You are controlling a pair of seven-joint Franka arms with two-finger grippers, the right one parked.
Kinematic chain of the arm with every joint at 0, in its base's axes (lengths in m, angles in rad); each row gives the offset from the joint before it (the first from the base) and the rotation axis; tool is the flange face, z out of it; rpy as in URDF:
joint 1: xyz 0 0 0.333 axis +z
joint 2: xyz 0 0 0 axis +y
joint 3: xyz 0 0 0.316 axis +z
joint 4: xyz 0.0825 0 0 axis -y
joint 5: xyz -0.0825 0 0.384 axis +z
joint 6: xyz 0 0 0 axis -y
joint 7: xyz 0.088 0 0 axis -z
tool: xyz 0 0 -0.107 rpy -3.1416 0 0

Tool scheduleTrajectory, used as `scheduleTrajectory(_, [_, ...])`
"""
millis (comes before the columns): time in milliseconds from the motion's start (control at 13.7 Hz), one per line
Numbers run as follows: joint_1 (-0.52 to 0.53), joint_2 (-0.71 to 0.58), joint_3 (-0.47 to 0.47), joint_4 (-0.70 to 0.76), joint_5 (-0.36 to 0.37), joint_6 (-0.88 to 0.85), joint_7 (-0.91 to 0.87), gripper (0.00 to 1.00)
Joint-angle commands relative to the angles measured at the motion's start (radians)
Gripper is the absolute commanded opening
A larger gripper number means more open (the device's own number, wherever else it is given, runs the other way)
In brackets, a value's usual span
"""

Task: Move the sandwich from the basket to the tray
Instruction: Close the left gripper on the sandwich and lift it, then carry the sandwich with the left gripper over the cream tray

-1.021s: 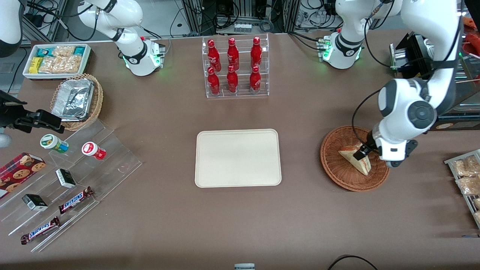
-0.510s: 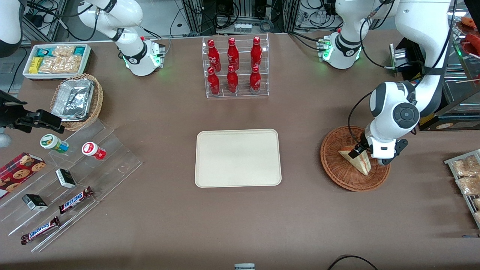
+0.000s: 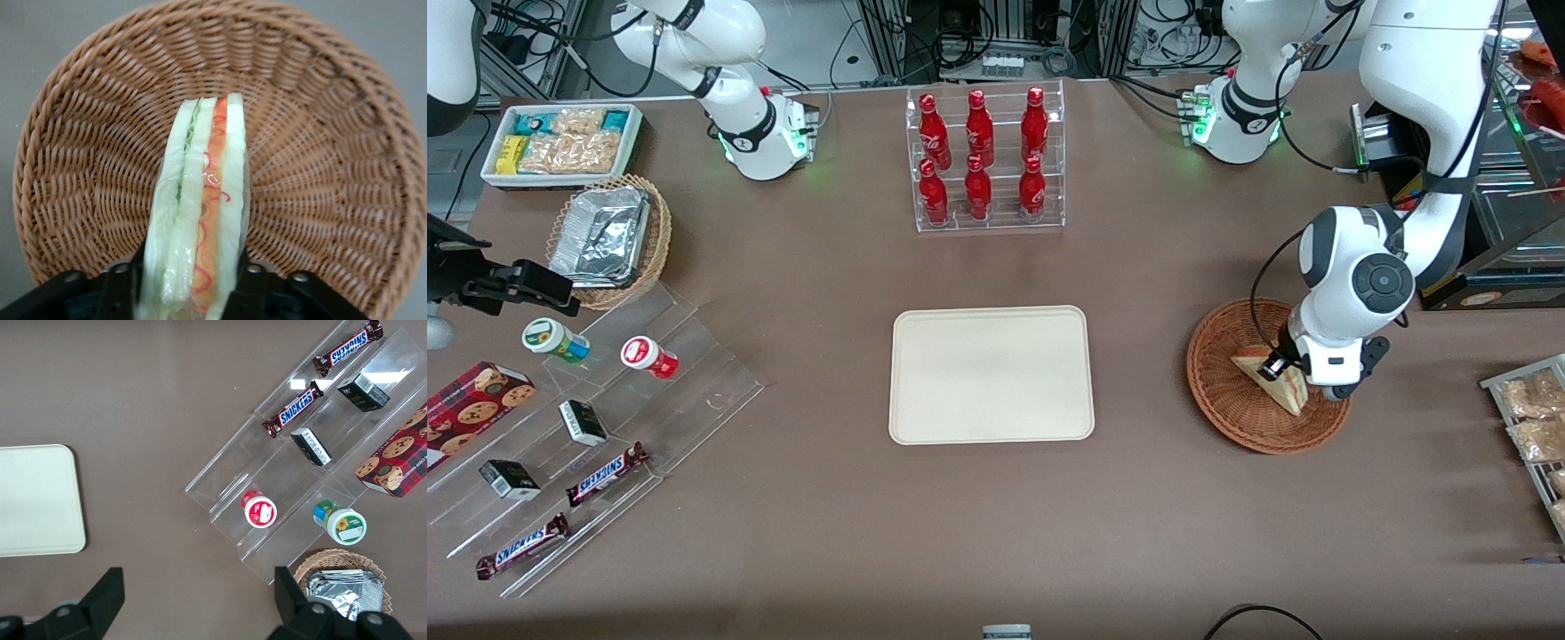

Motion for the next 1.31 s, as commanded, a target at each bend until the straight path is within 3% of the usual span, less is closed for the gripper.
scheduleTrajectory(0, [-0.008,-0.033,-0.003,0.059,0.033,-0.109,-0.016,0.00])
scheduleTrajectory(219, [-0.061,-0.061,-0.014,0.217,0.073,-0.405,-0.012,0.00])
scheduleTrajectory(438, [-0.156,-0.058,-0.015,0.372,0.056,-0.584,-0.022,0.00])
scheduleTrajectory(729, [-0.339,-0.023,-0.018,0.454,0.007,-0.585,-0.017,0.00])
scheduleTrajectory(1094, [-0.534,0.216,-0.018,0.712,-0.054,-0.535,-0.052,0.00])
scheduleTrajectory(1240, [-0.619,0.305,-0.014,0.783,-0.018,-0.520,-0.051,0.00])
